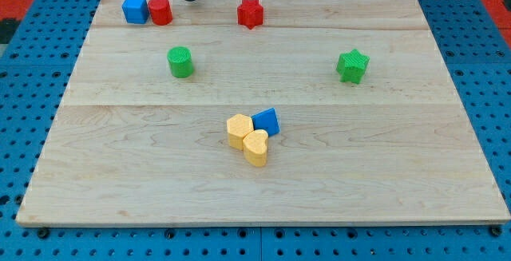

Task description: Slide the blue cube to the center

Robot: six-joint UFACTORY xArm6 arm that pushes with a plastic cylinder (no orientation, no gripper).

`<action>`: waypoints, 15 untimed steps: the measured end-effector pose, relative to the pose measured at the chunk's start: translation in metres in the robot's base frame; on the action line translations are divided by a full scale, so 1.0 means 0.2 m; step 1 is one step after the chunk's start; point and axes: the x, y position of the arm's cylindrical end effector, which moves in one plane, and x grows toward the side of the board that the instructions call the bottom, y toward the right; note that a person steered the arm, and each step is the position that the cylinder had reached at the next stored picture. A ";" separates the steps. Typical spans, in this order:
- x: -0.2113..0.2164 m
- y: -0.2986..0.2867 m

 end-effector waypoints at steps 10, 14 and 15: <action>0.40 0.06; 1.09 0.59; 0.92 0.40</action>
